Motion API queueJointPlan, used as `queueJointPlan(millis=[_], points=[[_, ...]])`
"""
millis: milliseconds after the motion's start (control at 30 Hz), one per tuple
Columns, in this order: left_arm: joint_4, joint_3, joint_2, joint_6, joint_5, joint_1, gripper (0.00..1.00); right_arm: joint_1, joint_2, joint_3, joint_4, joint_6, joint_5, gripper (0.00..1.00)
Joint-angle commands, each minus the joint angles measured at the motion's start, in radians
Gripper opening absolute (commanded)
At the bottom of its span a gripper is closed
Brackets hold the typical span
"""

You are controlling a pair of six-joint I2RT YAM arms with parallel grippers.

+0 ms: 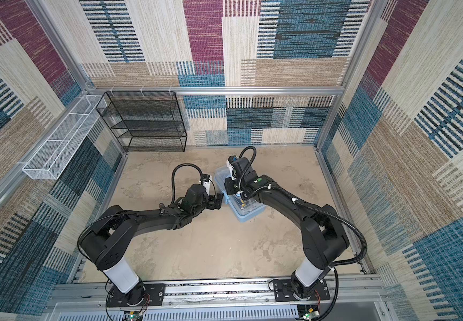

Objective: Pack the tool kit

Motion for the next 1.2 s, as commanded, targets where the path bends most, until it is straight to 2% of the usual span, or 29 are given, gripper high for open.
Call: queueJointPlan(millis=[0,1033,1167], points=[[0.009,0.01,0.006,-0.012,0.018,-0.001,0.95,-0.001,-0.003,-0.002,0.031,0.004,0.009,0.34],[0.021,0.003,0.025,-0.062,0.012,0.0,0.94,-0.002,-0.012,-0.014,0.054,0.017,-0.011,0.34],[0.02,0.004,0.027,-0.067,0.013,0.0,0.94,-0.002,-0.021,-0.009,0.057,0.014,-0.01,0.36]])
